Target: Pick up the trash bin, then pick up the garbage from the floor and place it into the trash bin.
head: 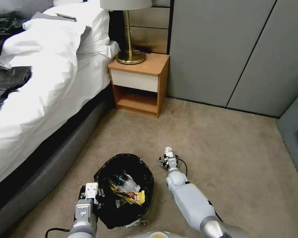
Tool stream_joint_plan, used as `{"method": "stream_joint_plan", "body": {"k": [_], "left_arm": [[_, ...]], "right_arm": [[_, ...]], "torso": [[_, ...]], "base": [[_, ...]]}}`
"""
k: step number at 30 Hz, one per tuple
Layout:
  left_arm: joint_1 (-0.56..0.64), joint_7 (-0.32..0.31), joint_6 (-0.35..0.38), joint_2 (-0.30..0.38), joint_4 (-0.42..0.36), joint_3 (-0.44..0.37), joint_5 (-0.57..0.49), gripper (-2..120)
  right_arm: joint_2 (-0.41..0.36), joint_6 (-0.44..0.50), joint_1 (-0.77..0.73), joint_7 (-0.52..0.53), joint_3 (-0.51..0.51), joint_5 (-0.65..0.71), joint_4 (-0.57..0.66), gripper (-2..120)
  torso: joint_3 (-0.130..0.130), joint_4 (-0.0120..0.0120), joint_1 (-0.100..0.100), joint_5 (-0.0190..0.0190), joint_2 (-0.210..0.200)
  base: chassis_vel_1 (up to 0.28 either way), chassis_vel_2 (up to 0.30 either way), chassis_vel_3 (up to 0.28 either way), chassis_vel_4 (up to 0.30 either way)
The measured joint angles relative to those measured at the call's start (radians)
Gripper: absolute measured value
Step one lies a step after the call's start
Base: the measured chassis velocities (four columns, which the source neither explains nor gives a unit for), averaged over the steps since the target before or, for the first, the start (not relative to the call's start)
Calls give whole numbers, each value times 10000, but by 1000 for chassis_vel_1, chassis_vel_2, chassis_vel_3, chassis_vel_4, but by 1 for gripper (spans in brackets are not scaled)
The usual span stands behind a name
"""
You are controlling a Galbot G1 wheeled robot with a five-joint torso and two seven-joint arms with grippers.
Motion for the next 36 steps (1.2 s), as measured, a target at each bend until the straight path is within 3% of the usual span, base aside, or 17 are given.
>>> {"method": "stream_joint_plan", "body": {"k": [8, 19, 36], "left_arm": [[129, -2, -38, -33, 170, 127, 185, 1], [202, 82, -53, -41, 263, 256, 268, 0], [136, 115, -105, 3, 351, 339, 279, 0]], "right_arm": [[6, -34, 536, -251, 246, 50, -830, 100], [-15, -83, 504, -299, 205, -13, -694, 98], [-35, 41, 287, -303, 180, -150, -496, 63]], "torso": [[-2, 3, -2, -2, 3], [3, -2, -1, -17, -4], [1, -2, -1, -8, -4]], "base": [[0, 0, 0, 0], [0, 0, 0, 0], [0, 0, 0, 0]]}}
